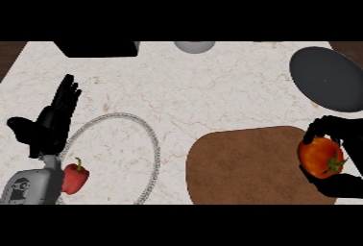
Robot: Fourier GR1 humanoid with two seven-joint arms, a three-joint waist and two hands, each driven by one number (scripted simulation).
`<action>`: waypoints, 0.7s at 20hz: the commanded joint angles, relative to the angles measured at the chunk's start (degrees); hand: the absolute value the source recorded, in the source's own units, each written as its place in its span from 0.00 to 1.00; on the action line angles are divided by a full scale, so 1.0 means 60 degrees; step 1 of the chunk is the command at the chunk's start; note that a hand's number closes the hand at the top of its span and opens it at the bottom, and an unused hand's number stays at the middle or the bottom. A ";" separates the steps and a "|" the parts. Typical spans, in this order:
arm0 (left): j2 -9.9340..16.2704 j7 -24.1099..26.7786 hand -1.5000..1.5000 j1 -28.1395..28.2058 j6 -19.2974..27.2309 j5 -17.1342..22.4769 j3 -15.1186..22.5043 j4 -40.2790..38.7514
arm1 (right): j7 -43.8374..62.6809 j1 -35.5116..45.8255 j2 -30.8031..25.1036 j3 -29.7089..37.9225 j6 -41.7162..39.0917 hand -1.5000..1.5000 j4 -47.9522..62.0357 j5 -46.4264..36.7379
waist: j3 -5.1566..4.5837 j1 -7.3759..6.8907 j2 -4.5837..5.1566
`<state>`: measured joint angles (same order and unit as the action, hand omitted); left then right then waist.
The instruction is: Pick the tomato from the cutting board and place it in the pan
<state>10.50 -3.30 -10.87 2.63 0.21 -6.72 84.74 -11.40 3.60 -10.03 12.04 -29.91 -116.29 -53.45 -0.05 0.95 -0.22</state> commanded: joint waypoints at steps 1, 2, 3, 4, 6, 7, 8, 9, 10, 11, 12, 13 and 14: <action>-0.0282 0.0227 0.50 0.0236 0.0148 -0.0144 0.0180 0.0095 | 0.0940 0.0767 0.0294 0.1219 -0.0490 1.00 -0.0225 0.1140 | 0.0005 -0.0128 0.0022; 0.0127 0.0002 0.50 -0.0088 -0.0174 0.0133 -0.0132 -0.0022 | 0.0504 0.0577 -0.0045 0.2057 -0.0582 1.00 -0.0137 0.1816 | 0.0008 -0.0073 0.0021; 0.0085 -0.0378 0.50 -0.0308 -0.0029 0.0053 -0.0035 0.0201 | 0.1203 0.1550 0.0317 0.1929 -0.0685 1.00 0.0494 0.1985 | 0.0008 -0.0164 0.0030; -0.0069 -0.0425 0.50 -0.0396 0.0235 -0.0179 0.0115 0.0248 | 0.0969 0.2012 0.0105 0.2460 -0.0457 1.00 0.1398 0.2330 | 0.0014 -0.0200 0.0048; 0.0221 -0.0406 0.50 -0.0464 -0.0216 0.0205 -0.0173 -0.0097 | 0.1603 0.2647 0.0174 0.2926 -0.0874 1.00 0.1978 0.3037 | 0.0008 -0.0209 0.0053; -0.0076 0.0119 0.50 -0.0449 0.0025 -0.0097 0.0035 -0.0436 | 0.1967 0.3655 -0.0114 0.3197 -0.0673 1.00 0.2653 0.3079 | 0.0004 -0.0255 0.0086; 0.0014 0.0085 0.50 -0.0442 -0.0051 0.0015 -0.0099 -0.0447 | 0.1839 0.3489 -0.0294 0.3311 -0.0567 1.00 0.2954 0.3146 | 0.0007 -0.0212 0.0062; 0.0004 -0.0158 0.50 -0.0581 -0.0044 -0.0045 0.0030 -0.0293 | 0.1926 0.3870 -0.1060 0.4046 -0.0867 1.00 0.3374 0.3519 | 0.0009 -0.0191 0.0057; 0.0081 -0.0638 0.50 -0.0861 0.0031 -0.0081 0.0084 0.0098 | 0.1178 0.4092 -0.1530 0.4190 -0.0493 1.00 0.4454 0.3485 | 0.0019 -0.0267 0.0072; -0.0057 -0.0597 0.50 -0.0488 -0.0038 0.0000 0.0178 0.0351 | 0.1172 0.4659 -0.1594 0.3874 0.0111 1.00 0.5373 0.3004 | 0.0018 -0.0393 0.0086; 0.0220 -0.0451 0.50 -0.1178 -0.0199 0.0108 -0.0128 -0.0488 | 0.0260 0.4379 -0.2186 0.3856 0.0565 1.00 0.6100 0.2507 | 0.0019 -0.0327 0.0138; -0.0089 -0.0045 0.50 -0.0617 0.0095 -0.0215 0.0131 -0.0197 | 0.0168 0.4741 -0.2258 0.3735 0.1108 1.00 0.6761 0.2206 | 0.0019 -0.0409 0.0131; -0.0150 -0.0173 0.50 -0.0657 -0.0047 -0.0028 0.0162 -0.0133 | -0.0303 0.4772 -0.2482 0.3747 0.1623 1.00 0.7469 0.1880 | 0.0026 -0.0503 0.0170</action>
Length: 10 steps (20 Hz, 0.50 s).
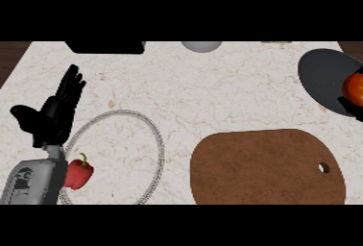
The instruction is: Pick the tomato from the cutting board and place it in the pan
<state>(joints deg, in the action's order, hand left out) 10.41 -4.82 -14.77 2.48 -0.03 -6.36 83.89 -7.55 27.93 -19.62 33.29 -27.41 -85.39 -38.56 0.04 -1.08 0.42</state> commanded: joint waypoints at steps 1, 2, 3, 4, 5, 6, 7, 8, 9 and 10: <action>-0.0097 -0.0184 0.50 -0.0291 0.0025 -0.0091 0.0178 -0.0018 | -0.1282 0.0945 -0.1284 0.0363 0.1274 1.00 0.3088 -0.0531 | 0.0015 -0.0146 0.0070; -0.0246 0.0213 0.50 0.0100 0.0058 -0.0170 0.0248 -0.0131 | -0.1205 0.1482 -0.1439 0.0419 0.1610 1.00 0.3705 -0.0615 | 0.0013 -0.0235 0.0089; -0.0198 -0.0077 0.50 -0.0157 0.0073 -0.0110 0.0204 -0.0049 | -0.2009 0.1166 -0.1511 0.0378 0.2194 1.00 0.4303 -0.0851 | 0.0023 -0.0251 0.0112; 0.0062 -0.0248 0.50 -0.0345 -0.0191 0.0044 0.0091 -0.0050 | -0.2522 0.1247 -0.1861 0.0500 0.2279 1.00 0.4915 -0.0782 | 0.0027 -0.0262 0.0123; -0.0209 0.0203 0.50 0.0082 -0.0036 -0.0126 0.0251 -0.0108 | -0.2729 0.1198 -0.1958 0.0314 0.2905 1.00 0.5184 -0.1238 | 0.0022 -0.0259 0.0114; -0.0210 0.0064 0.50 -0.0295 0.0095 -0.0218 0.0278 -0.0071 | -0.2827 0.1331 -0.2095 0.0275 0.3370 1.00 0.5562 -0.1511 | 0.0029 -0.0309 0.0150; -0.0247 0.0049 0.50 -0.0005 -0.0088 -0.0153 0.0414 0.0084 | -0.2710 0.1553 -0.2394 0.0241 0.3656 1.00 0.5848 -0.1803 | 0.0034 -0.0466 0.0180; -0.0284 -0.0074 0.50 -0.0219 -0.0115 -0.0036 0.0375 0.0013 | -0.2741 0.1752 -0.2253 0.0254 0.4272 1.00 0.6256 -0.1948 | 0.0041 -0.0555 0.0231; -0.0141 0.0140 0.50 -0.0330 -0.0156 0.0034 0.0153 -0.0224 | -0.3017 0.1784 -0.2002 0.0091 0.4761 1.00 0.6790 -0.2112 | 0.0037 -0.0527 0.0239; -0.0074 0.0031 0.50 -0.0166 -0.0175 -0.0015 0.0220 0.0141 | -0.3218 0.1834 -0.2673 0.0491 0.4566 1.00 0.7356 -0.1923 | 0.0048 -0.0560 0.0222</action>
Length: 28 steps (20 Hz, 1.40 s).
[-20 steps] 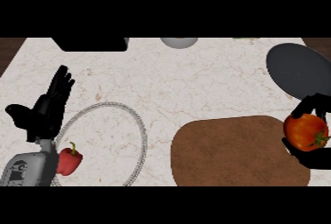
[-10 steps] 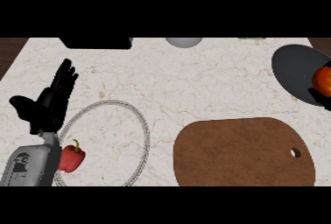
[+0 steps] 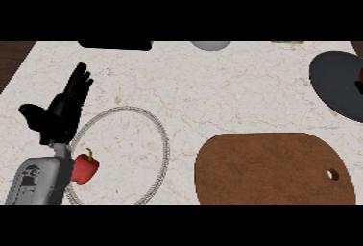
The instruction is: Pick the tomato from the cutting board and place it in the pan
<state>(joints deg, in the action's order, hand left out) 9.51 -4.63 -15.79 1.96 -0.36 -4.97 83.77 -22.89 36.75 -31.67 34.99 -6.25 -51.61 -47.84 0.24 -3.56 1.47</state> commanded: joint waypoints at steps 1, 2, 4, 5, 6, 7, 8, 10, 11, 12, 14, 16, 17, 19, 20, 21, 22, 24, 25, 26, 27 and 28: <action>-0.0293 0.0075 0.50 -0.0118 0.0062 -0.0145 0.0337 0.0043 | -0.0819 0.0448 -0.0655 0.0142 0.1350 1.00 0.1993 -0.0497 | 0.0026 -0.0177 0.0111; -0.0249 -0.0167 0.50 -0.0223 0.0157 -0.0184 0.0300 0.0127 | -0.0883 0.0720 -0.0634 0.0173 0.1552 1.00 0.2567 -0.0484 | 0.0022 -0.0163 0.0067; -0.0137 0.0148 0.50 -0.0107 -0.0078 0.0072 0.0093 0.0036 | -0.0941 0.1111 -0.1149 0.0337 0.1357 1.00 0.3137 -0.0409 | 0.0025 -0.0311 0.0129; -0.0102 0.0122 0.50 -0.0120 -0.0025 -0.0012 0.0094 0.0003 | -0.1149 0.1028 -0.1029 0.0325 0.1810 1.00 0.3480 -0.0507 | 0.0028 -0.0265 0.0120; -0.0113 -0.0023 0.50 -0.0378 0.0042 -0.0102 0.0147 -0.0105 | -0.1316 0.1059 -0.0886 0.0329 0.2078 1.00 0.3709 -0.0512 | 0.0037 -0.0250 0.0151; -0.0293 0.0097 0.50 -0.0323 0.0149 -0.0249 0.0336 -0.0096 | -0.1364 0.1203 -0.0955 0.0442 0.2077 1.00 0.3916 -0.0413 | 0.0045 -0.0297 0.0179; -0.0202 0.0080 0.50 -0.0216 -0.0058 -0.0096 0.0286 -0.0079 | -0.1461 0.1126 -0.0805 0.0419 0.2361 1.00 0.4168 -0.0485 | 0.0046 -0.0356 0.0184; -0.0223 -0.0016 0.50 -0.0369 0.0120 -0.0106 0.0170 -0.0098 | -0.1378 0.1535 -0.0740 0.0775 0.1449 1.00 0.4716 0.0075 | 0.0054 -0.0370 0.0186; -0.0235 0.0022 0.50 -0.0116 -0.0068 -0.0072 0.0311 -0.0015 | -0.1131 0.1635 -0.1105 0.0685 0.1394 1.00 0.4972 -0.0160 | 0.0048 -0.0475 0.0198; -0.0148 -0.0170 0.50 -0.0728 0.0025 -0.0145 0.0267 -0.0062 | -0.1061 0.1580 -0.0891 0.0438 0.1668 0.00 0.5145 -0.0454 | 0.0055 -0.0448 0.0255; -0.0218 -0.0046 0.50 -0.0352 0.0049 -0.0081 0.0221 0.0019 | -0.1047 0.1452 -0.1050 0.0468 0.0110 0.00 0.5827 -0.0256 | 0.0051 -0.0430 0.0198; -0.0195 0.0079 0.50 -0.0395 -0.0084 -0.0034 0.0233 -0.0132 | -0.1090 0.1620 -0.1008 0.0448 -0.0353 0.00 0.6162 -0.0235 | 0.0053 -0.0482 0.0256; -0.0202 -0.0155 0.50 -0.0423 -0.0060 0.0009 0.0230 0.0010 | -0.1303 0.1599 -0.1327 0.0615 -0.0706 0.00 0.6269 -0.0078 | 0.0071 -0.0458 0.0233; -0.0166 -0.0103 0.50 -0.0461 -0.0084 -0.0047 0.0276 0.0068 | -0.1622 0.1562 -0.1175 0.0491 -0.0552 0.00 0.6406 -0.0205 | 0.0070 -0.0452 0.0211; -0.0233 -0.0067 0.50 -0.0404 0.0011 -0.0150 0.0327 -0.0020 | -0.1596 0.1668 -0.1248 0.0564 -0.0534 0.00 0.6439 -0.0157 | 0.0074 -0.0482 0.0245; -0.0065 -0.0117 0.50 -0.0451 -0.0155 0.0069 0.0101 -0.0126 | -0.1925 0.1552 -0.1199 0.0682 -0.0451 0.00 0.6496 -0.0033 | 0.0059 -0.0325 0.0187; -0.0361 0.0224 0.50 -0.0360 0.0139 -0.0178 0.0289 -0.0144 | -0.2168 0.1531 -0.1298 0.0793 -0.0435 0.00 0.6461 0.0071 | 0.0072 -0.0324 0.0236; -0.0262 0.0067 0.50 -0.0375 0.0018 -0.0012 0.0153 -0.0229 | -0.2479 0.1744 -0.1291 0.1346 -0.0465 0.00 0.6476 0.0642 | 0.0076 -0.0261 0.0211; -0.0092 0.0112 0.50 -0.0400 0.0007 -0.0034 0.0017 -0.0297 | -0.2724 0.1704 -0.1417 0.1463 -0.0596 0.00 0.6502 0.0768 | 0.0065 -0.0176 0.0173; -0.0067 0.0116 0.50 -0.0347 0.0006 0.0041 -0.0075 -0.0266 | -0.2901 0.1699 -0.1472 0.1784 -0.0719 0.00 0.6557 0.1094 | 0.0070 -0.0162 0.0158; -0.0179 0.0149 0.50 -0.0280 0.0103 -0.0134 0.0110 -0.0186 | -0.2990 0.1592 -0.1511 0.1966 -0.0598 0.00 0.6594 0.1255 | 0.0065 -0.0100 0.0122; 0.0096 0.0172 0.50 -0.0299 -0.0077 0.0014 -0.0144 -0.0350 | -0.3060 0.1575 -0.1834 0.2245 -0.1040 0.00 0.6693 0.1535 | 0.0066 -0.0043 0.0137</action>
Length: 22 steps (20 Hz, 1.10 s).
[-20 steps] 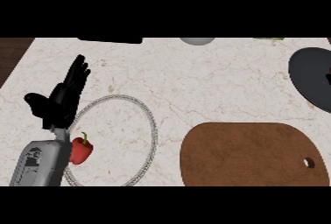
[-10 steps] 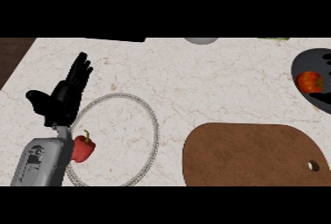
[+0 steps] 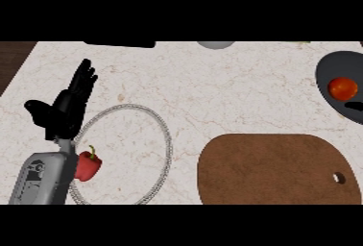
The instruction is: Pick the tomato from the cutting board and place it in the pan
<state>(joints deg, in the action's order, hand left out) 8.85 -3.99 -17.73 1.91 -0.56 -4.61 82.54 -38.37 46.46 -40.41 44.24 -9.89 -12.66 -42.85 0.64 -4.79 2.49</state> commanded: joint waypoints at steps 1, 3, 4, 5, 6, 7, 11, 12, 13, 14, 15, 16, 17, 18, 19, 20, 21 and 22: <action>0.0049 -0.0195 0.50 0.0035 0.0079 0.0012 -0.0083 0.0128 | -0.0422 0.0013 -0.0279 0.0915 -0.0478 0.00 0.0322 0.0924 | -0.0004 0.0121 -0.0095; 0.0047 -0.0033 0.50 0.0100 0.0044 0.0081 -0.0120 0.0298 | -0.0694 -0.0265 -0.0568 0.1102 -0.1216 0.00 0.0547 0.1137 | 0.0000 0.0139 -0.0094; -0.0041 -0.0054 0.50 0.0275 0.0136 0.0000 -0.0102 0.0023 | -0.0757 -0.0424 -0.0910 0.1115 -0.1848 0.00 0.0653 0.1181 | -0.0018 0.0290 -0.0122; -0.0011 -0.0043 0.50 0.0247 0.0130 -0.0007 -0.0088 0.0190 | -0.0965 -0.0594 -0.0981 0.1149 -0.2450 0.00 0.0799 0.1251 | -0.0005 0.0284 -0.0125; 0.0113 0.0085 0.50 0.0583 -0.0108 0.0121 -0.0128 0.0328 | -0.0836 -0.0644 -0.1473 0.1264 -0.3169 0.00 0.0906 0.1379 | -0.0014 0.0288 -0.0173; 0.0283 -0.0147 0.50 0.0491 -0.0046 0.0124 -0.0293 0.0357 | -0.1306 -0.0999 -0.1611 0.1212 -0.3740 0.00 0.0914 0.1369 | -0.0012 0.0391 -0.0202; 0.0219 0.0162 0.50 0.0420 -0.0028 0.0147 -0.0374 0.0035 | -0.1770 -0.1471 -0.2110 0.1256 -0.5015 0.00 0.0866 0.1586 | -0.0025 0.0600 -0.0230; -0.0007 -0.0038 0.50 0.0645 0.0026 0.0156 -0.0199 0.0193 | -0.1791 -0.1434 -0.2239 0.1285 -0.5292 0.00 0.0802 0.1684 | -0.0034 0.0602 -0.0288; 0.0048 0.0100 0.50 0.0565 0.0302 -0.0184 -0.0162 0.0283 | -0.1651 -0.1506 -0.2421 0.1319 -0.5392 0.00 0.0799 0.1746 | -0.0024 0.0591 -0.0272; 0.0036 0.0063 0.50 0.0770 0.0167 0.0023 -0.0245 0.0272 | -0.2184 -0.1942 -0.2524 0.1226 -0.5773 0.00 0.0690 0.1711 | -0.0018 0.0709 -0.0307; 0.0221 -0.0100 0.50 0.0623 0.0123 0.0025 -0.0341 0.0266 | -0.2021 -0.1998 -0.2643 0.1208 -0.5780 0.00 0.0647 0.1747 | -0.0028 0.0680 -0.0304; 0.0077 0.0161 0.50 0.0776 0.0172 0.0086 -0.0406 0.0007 | -0.2107 -0.2119 -0.2888 0.1227 -0.6134 0.00 0.0612 0.1821 | -0.0032 0.0793 -0.0308; 0.0089 -0.0126 0.50 0.0606 0.0164 0.0042 -0.0274 0.0283 | -0.1962 -0.2107 -0.2819 0.1272 -0.6041 0.00 0.0606 0.1936 | -0.0036 0.0730 -0.0334; 0.0006 0.0091 0.50 0.0719 0.0285 -0.0080 -0.0264 0.0064 | -0.2341 -0.2497 -0.2874 0.1269 -0.6242 0.00 0.0543 0.1987 | -0.0032 0.0889 -0.0341; 0.0311 -0.0180 0.50 0.0565 0.0066 0.0128 -0.0457 0.0279 | -0.2176 -0.2446 -0.2956 0.1297 -0.6281 0.00 0.0529 0.2075 | -0.0027 0.0793 -0.0350; 0.0164 -0.0096 0.50 0.0689 0.0192 0.0099 -0.0415 0.0396 | -0.2245 -0.2594 -0.2984 0.1255 -0.6241 0.00 0.0438 0.2093 | -0.0026 0.0765 -0.0355; 0.0209 -0.0055 0.50 0.0895 0.0110 0.0080 -0.0380 0.0457 | -0.2169 -0.2750 -0.3094 0.1135 -0.6545 0.00 0.0447 0.2056 | -0.0034 0.0776 -0.0378; 0.0260 0.0163 0.50 0.0784 0.0123 0.0080 -0.0508 0.0155 | -0.2024 -0.2665 -0.3082 0.1115 -0.6627 0.00 0.0438 0.2119 | -0.0042 0.0802 -0.0351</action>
<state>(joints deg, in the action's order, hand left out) 9.92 -3.99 -13.48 2.75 -0.17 -6.92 84.08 -41.03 33.28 -57.23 51.22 -34.90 -10.21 -30.95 0.45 -0.25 0.47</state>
